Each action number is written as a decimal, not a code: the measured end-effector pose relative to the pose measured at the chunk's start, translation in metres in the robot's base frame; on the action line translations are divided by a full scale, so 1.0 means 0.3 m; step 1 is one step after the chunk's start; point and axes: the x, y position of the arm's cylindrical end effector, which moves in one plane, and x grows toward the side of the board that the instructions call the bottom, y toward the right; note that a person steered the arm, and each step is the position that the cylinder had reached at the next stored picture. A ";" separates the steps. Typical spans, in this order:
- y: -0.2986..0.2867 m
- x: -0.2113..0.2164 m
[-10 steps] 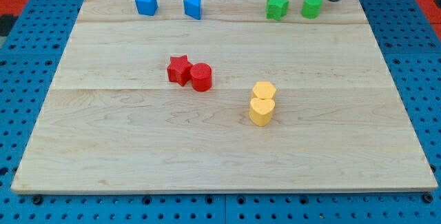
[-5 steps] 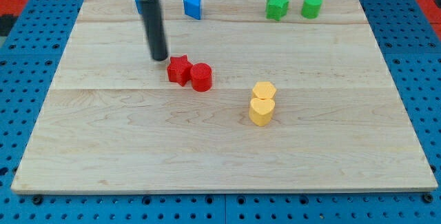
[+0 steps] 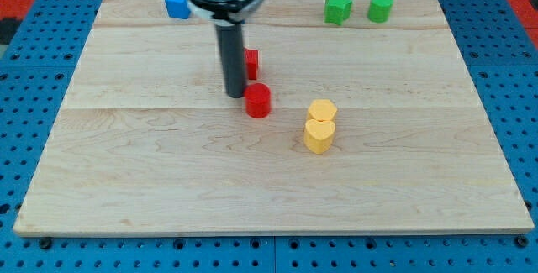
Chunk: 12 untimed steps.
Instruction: Place the red star parallel left to the green star
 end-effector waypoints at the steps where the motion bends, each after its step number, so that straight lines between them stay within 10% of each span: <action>1: -0.061 -0.126; 5: 0.039 -0.474; 10: 0.127 -0.474; 12: -0.222 -0.419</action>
